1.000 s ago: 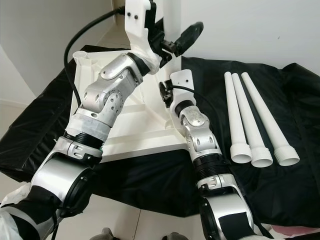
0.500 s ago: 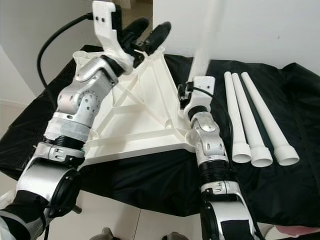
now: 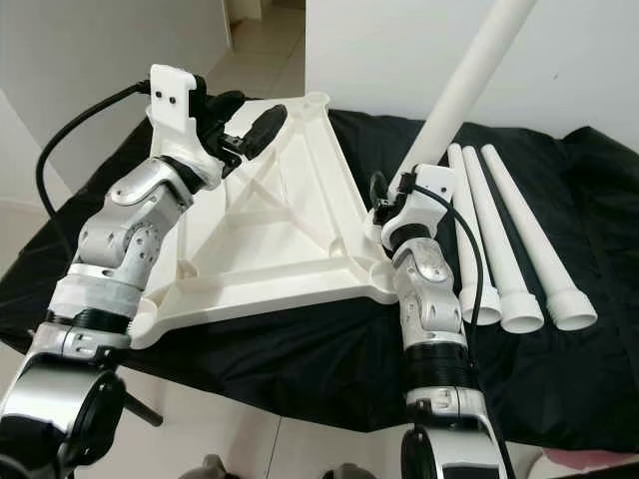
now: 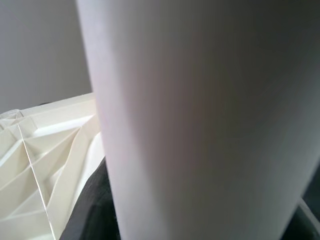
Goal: Building children table
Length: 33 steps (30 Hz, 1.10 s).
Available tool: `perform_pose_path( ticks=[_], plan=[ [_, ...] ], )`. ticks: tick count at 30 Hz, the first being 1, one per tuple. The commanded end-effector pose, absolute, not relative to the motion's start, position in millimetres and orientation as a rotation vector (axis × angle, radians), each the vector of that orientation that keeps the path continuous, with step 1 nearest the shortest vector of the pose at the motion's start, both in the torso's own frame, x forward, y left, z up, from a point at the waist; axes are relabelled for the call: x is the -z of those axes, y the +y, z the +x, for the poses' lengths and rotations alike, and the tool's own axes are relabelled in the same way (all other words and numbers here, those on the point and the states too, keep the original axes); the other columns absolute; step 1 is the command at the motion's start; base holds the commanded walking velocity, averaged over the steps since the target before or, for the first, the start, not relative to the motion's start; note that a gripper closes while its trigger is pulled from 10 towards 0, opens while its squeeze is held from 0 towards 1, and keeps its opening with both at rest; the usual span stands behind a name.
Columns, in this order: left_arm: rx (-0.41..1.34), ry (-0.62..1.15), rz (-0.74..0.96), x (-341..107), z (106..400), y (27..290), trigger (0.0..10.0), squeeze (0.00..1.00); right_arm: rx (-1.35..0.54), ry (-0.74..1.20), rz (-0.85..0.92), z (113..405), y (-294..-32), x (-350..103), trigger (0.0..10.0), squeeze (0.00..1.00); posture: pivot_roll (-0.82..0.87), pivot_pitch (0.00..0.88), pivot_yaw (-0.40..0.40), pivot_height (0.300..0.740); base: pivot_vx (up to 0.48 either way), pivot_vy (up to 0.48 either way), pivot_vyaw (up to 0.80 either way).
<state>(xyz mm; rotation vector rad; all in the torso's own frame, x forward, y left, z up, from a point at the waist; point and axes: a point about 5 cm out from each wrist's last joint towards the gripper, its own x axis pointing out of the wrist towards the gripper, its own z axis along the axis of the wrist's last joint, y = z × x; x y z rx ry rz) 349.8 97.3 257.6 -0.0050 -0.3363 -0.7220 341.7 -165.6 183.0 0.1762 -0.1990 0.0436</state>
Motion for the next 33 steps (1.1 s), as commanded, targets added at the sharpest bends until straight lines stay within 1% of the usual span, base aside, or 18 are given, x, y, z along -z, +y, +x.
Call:
perform_pose_path(
  ticks=[1, 4, 7, 8, 9, 11, 12, 13, 15, 17, 19, 23, 31, 32, 33],
  plan=[
    [0.780, -0.337, 0.051, -251.9, 345.4, 94.2, 10.0, 0.00, -0.048, -0.216, 0.191, 339.3, -166.5, -186.8, 10.0, 0.00, -0.07, 0.000, -0.012, 0.740, 0.000, 0.000, 0.00],
    [0.797, -0.328, 0.061, -246.7, 342.6, 92.1, 10.0, 0.00, -0.052, -0.217, 0.195, 337.8, -166.4, -186.6, 10.0, 0.00, -0.06, 0.000, -0.016, 0.740, 0.000, 0.000, 0.00],
    [0.912, -0.280, 0.094, -228.6, 329.7, 79.1, 10.0, 0.00, -0.113, -0.211, 0.220, 331.3, -161.0, -185.8, 10.0, 0.00, -0.06, 0.000, -0.017, 0.740, 0.000, 0.000, 0.00],
    [0.912, -0.280, 0.094, -228.6, 329.7, 79.1, 10.0, 0.00, -0.113, -0.211, 0.220, 331.3, -161.0, -185.8, 10.0, 0.00, -0.06, 0.000, -0.017, 0.740, 0.000, 0.000, 0.00],
    [0.955, -0.265, 0.102, -224.2, 325.3, 74.9, 10.0, 0.00, -0.129, -0.209, 0.228, 329.5, -159.7, -185.3, 10.0, 0.00, -0.06, 0.000, -0.017, 0.740, 0.000, 0.000, 0.00],
    [0.955, -0.265, 0.102, -224.2, 325.3, 74.9, 10.0, 0.00, -0.129, -0.209, 0.228, 329.5, -159.7, -185.3, 10.0, 0.00, -0.06, 0.000, -0.017, 0.740, 0.000, 0.000, 0.00],
    [0.991, -0.254, 0.105, -220.8, 321.0, 71.1, 10.0, 0.00, -0.140, -0.210, 0.227, 328.1, -159.3, -184.4, 10.0, 0.00, -0.06, 0.000, -0.018, 0.740, 0.000, 0.000, 0.00],
    [1.070, -0.233, 0.113, -213.2, 310.9, 62.4, 10.0, 0.00, -0.124, -0.227, 0.169, 326.2, -163.0, -183.3, 10.0, 0.00, -0.06, 0.000, -0.016, 0.740, 0.000, 0.000, 0.00],
    [1.070, -0.233, 0.113, -213.2, 310.9, 62.4, 10.0, 0.00, -0.124, -0.227, 0.169, 326.2, -163.0, -183.3, 10.0, 0.00, -0.06, 0.000, -0.016, 0.740, 0.000, 0.000, 0.00],
    [1.116, -0.214, 0.123, -207.4, 303.9, 58.4, 10.0, 0.00, -0.112, -0.239, 0.108, 324.0, -165.3, -182.9, 10.0, 0.00, -0.06, 0.000, -0.015, 0.740, 0.000, 0.000, 0.00],
    [1.116, -0.214, 0.123, -207.4, 303.9, 58.4, 10.0, 0.00, -0.112, -0.239, 0.108, 324.0, -165.3, -182.9, 10.0, 0.00, -0.06, 0.000, -0.015, 0.740, 0.000, 0.000, 0.00],
    [1.188, -0.157, 0.131, -196.9, 293.5, 54.3, 10.0, 0.00, -0.100, -0.236, 0.012, 319.4, -165.3, -177.6, 10.0, 0.00, -0.07, 0.000, -0.011, 0.740, 0.000, 0.000, 0.00],
    [1.234, -0.139, 0.133, -193.7, 286.6, 53.7, 10.0, 0.00, -0.147, -0.217, 0.011, 316.2, -162.1, -172.7, 10.0, 0.00, -0.07, 0.000, -0.010, 0.740, 0.000, 0.000, 0.00],
    [1.269, -0.119, 0.147, -189.6, 281.7, 53.3, 10.0, 0.00, -0.170, -0.213, -0.002, 313.1, -162.2, -168.5, 10.0, 0.00, -0.07, 0.000, -0.010, 0.740, 0.000, 0.000, 0.00],
    [1.269, -0.119, 0.147, -189.6, 281.7, 53.3, 10.0, 0.00, -0.170, -0.213, -0.002, 313.1, -162.2, -168.5, 10.0, 0.00, -0.07, 0.000, -0.010, 0.740, 0.000, 0.000, 0.00]
  ],
)
